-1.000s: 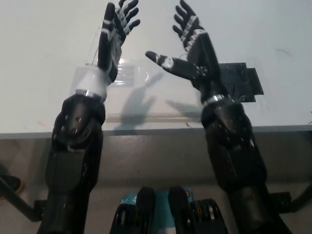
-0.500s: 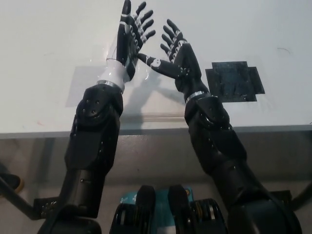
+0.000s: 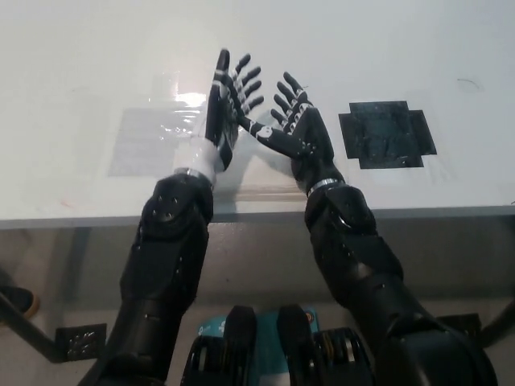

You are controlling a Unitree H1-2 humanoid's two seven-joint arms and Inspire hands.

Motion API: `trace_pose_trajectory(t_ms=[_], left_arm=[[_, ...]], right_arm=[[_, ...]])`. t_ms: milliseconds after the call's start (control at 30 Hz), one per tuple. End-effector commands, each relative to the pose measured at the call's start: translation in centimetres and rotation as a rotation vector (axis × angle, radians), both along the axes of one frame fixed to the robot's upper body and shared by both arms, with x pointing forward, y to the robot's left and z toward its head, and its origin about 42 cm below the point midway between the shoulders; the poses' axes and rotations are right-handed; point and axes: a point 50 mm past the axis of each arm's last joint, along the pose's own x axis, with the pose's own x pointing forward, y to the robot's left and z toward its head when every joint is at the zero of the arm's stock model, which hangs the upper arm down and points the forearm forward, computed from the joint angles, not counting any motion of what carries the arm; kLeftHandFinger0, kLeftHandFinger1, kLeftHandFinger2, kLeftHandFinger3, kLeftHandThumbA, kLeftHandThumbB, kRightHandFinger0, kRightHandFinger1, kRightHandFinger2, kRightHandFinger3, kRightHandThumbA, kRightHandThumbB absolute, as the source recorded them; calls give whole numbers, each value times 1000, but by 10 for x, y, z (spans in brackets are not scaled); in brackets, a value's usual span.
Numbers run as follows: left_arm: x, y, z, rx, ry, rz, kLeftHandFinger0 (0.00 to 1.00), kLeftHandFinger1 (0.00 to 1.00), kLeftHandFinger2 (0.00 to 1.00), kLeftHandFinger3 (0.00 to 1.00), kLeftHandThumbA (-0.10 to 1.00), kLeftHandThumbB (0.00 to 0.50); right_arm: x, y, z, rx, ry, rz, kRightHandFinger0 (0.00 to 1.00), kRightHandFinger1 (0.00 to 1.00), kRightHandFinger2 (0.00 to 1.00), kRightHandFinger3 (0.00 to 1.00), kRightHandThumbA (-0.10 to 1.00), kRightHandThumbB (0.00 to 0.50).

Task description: A stack of napkins is kept in the middle of the table close to the robot and the robot places both its hands sideways on the stack. Then it moves its hands away from each other while pressing down on the napkins to make them smooth

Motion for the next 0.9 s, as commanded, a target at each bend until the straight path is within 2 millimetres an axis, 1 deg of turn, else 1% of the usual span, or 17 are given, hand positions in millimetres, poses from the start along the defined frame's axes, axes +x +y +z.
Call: trace_pose_trajectory(t_ms=[0, 133, 233, 300, 333, 433, 500, 567, 700, 733, 767, 800, 833, 867], left_arm=[[-1, -8, 3, 5, -75, -11, 1000, 1000, 1000, 1000, 1000, 285], [-6, -6, -16, 5, -40, 5, 1000, 1000, 1000, 1000, 1000, 285], [-8, 2, -35, 27, 1, 14, 1000, 1000, 1000, 1000, 1000, 293], [-7, 6, -38, 38, 10, 18, 1000, 1000, 1000, 1000, 1000, 298], [-7, 12, -45, 27, 33, 23, 1000, 1000, 1000, 1000, 1000, 298], [-5, 23, -55, 16, 71, 30, 1000, 1000, 1000, 1000, 1000, 310], [-3, 29, -60, 17, 93, 37, 1000, 1000, 1000, 1000, 1000, 312], [-2, 41, -66, -24, 119, 55, 1000, 1000, 1000, 1000, 1000, 301], [2, 57, -70, -66, 141, 84, 1000, 1000, 1000, 1000, 1000, 297], [3, 63, -70, -82, 149, 91, 1000, 1000, 1000, 1000, 1000, 298], [4, 70, -70, -84, 147, 100, 1000, 1000, 1000, 1000, 1000, 289], [6, 77, -70, -98, 153, 111, 1000, 1000, 1000, 1000, 1000, 292], [7, 82, -69, -120, 156, 121, 1000, 1000, 1000, 1000, 1000, 293], [8, 88, -67, -140, 154, 129, 1000, 1000, 1000, 1000, 1000, 279]], right_arm=[[1, 9, 11, 48, -67, 13, 1000, 1000, 1000, 1000, 1000, 160], [-2, 5, 0, 36, -50, 3, 1000, 1000, 1000, 1000, 1000, 171], [-4, 1, -9, 33, -28, 0, 1000, 1000, 1000, 1000, 1000, 182], [-3, -1, -9, 33, -26, -3, 1000, 1000, 1000, 1000, 1000, 175], [-3, -3, -11, 39, -18, -3, 1000, 1000, 1000, 1000, 1000, 180], [-4, -6, -14, 50, -10, -4, 1000, 1000, 1000, 1000, 1000, 195], [-4, -7, -16, 55, -1, -8, 1000, 1000, 1000, 1000, 1000, 189], [-5, -9, -20, 64, 18, -11, 1000, 1000, 1000, 1000, 1000, 196], [-5, -15, -26, 90, 44, -19, 1000, 1000, 1000, 1000, 1000, 196], [-5, -18, -28, 97, 50, -24, 1000, 1000, 1000, 1000, 1000, 207], [-4, -21, -28, 109, 56, -29, 1000, 1000, 1000, 1000, 1000, 214], [-3, -25, -29, 120, 63, -36, 1000, 1000, 1000, 1000, 1000, 216], [-2, -28, -29, 128, 68, -43, 1000, 1000, 1000, 1000, 1000, 211], [-1, -32, -28, 138, 70, -51, 1000, 1000, 1000, 1000, 1000, 203]])
